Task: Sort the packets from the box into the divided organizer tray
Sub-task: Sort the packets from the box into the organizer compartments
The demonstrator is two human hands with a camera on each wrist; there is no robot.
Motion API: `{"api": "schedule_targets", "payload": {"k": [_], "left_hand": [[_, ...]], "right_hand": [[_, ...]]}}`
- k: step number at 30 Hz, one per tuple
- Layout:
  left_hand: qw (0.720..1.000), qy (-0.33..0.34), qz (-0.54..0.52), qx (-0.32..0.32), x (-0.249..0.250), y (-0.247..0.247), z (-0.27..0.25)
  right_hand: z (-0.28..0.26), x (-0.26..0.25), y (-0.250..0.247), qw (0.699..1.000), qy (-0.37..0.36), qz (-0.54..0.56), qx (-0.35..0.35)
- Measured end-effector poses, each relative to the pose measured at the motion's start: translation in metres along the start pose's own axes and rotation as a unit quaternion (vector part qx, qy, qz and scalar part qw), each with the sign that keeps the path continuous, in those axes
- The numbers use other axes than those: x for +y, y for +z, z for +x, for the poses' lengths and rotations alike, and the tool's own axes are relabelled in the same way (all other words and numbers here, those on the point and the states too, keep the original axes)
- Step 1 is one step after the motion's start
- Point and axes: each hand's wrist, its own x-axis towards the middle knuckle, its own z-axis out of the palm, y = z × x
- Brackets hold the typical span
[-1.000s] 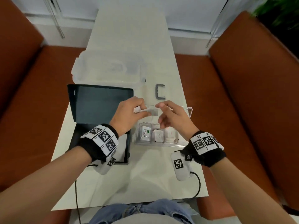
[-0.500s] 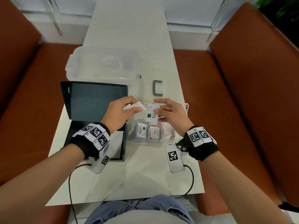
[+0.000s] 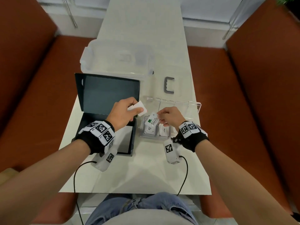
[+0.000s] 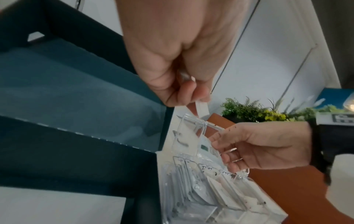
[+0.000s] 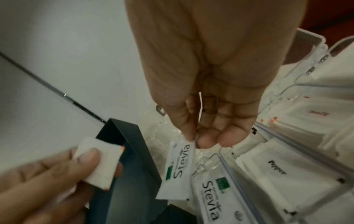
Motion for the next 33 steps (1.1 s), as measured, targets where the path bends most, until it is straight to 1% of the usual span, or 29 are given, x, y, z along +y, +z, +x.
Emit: {"api": "schedule_targets", "payload": {"k": [2,5,7,10,13,15,16,17,18,19,20,21,23,25,27,29,31,33], "left_hand": [[1.0,-0.018,0.002,-0.002,-0.003,0.001,-0.001],[0.999,-0.03,0.006,-0.011,-0.007,0.006,-0.002],[0.999,-0.029,0.025,-0.027,-0.008,0.008,-0.003],[0.996,-0.047,0.034,-0.067,-0.01,0.011,-0.002],[0.989,-0.084,-0.024,-0.116,-0.008,0.017,-0.001],[0.988,-0.088,-0.062,-0.109,-0.003,0.021,-0.001],[0.989,-0.089,-0.077,-0.092,-0.001,0.022,0.0],[0.989,-0.091,-0.089,-0.078,0.001,0.021,0.001],[0.989,-0.091,-0.09,-0.073,0.003,0.02,0.003],[0.991,-0.081,-0.069,-0.078,0.004,0.018,0.005],[0.994,-0.06,-0.024,-0.092,0.004,0.016,0.007],[0.993,-0.035,0.033,-0.111,0.005,0.014,0.008],[0.98,0.003,0.13,-0.149,0.009,0.012,0.01],[0.975,0.017,0.15,-0.164,0.014,0.013,0.012],[0.98,0.004,0.142,-0.136,0.015,0.012,0.016],[0.986,-0.01,0.133,-0.103,0.012,0.01,0.018],[0.987,-0.02,0.131,-0.092,0.008,0.009,0.017],[0.987,-0.028,0.132,-0.093,0.003,0.008,0.014]], "right_hand": [[-0.001,-0.001,0.0,0.999,-0.007,0.052,0.01],[-0.002,-0.002,0.0,0.998,-0.033,0.049,0.021],[-0.003,-0.003,-0.001,0.997,-0.037,0.063,0.025],[-0.007,-0.005,0.0,0.988,-0.037,0.144,0.029],[-0.015,-0.009,0.003,0.975,-0.039,0.217,0.021],[-0.02,-0.012,0.005,0.968,-0.025,0.25,-0.012],[-0.022,-0.013,0.006,0.969,-0.018,0.246,-0.034],[-0.024,-0.015,0.006,0.975,-0.018,0.216,-0.051],[-0.024,-0.016,0.004,0.987,-0.034,0.148,-0.053],[-0.023,-0.017,0.001,0.995,-0.064,0.06,-0.039],[-0.022,-0.019,-0.001,0.994,-0.101,-0.022,-0.017],[-0.02,-0.021,-0.002,0.988,-0.139,-0.073,0.001],[-0.017,-0.027,-0.003,0.974,-0.197,-0.112,-0.008],[-0.013,-0.029,-0.001,0.964,-0.224,-0.142,-0.027],[-0.005,-0.024,-0.002,0.969,-0.206,-0.134,-0.006],[0.001,-0.013,-0.005,0.981,-0.16,-0.107,0.023],[0.004,0.001,-0.003,0.992,-0.108,-0.058,0.021],[0.006,0.011,0.003,0.997,-0.075,-0.013,0.017]]}}
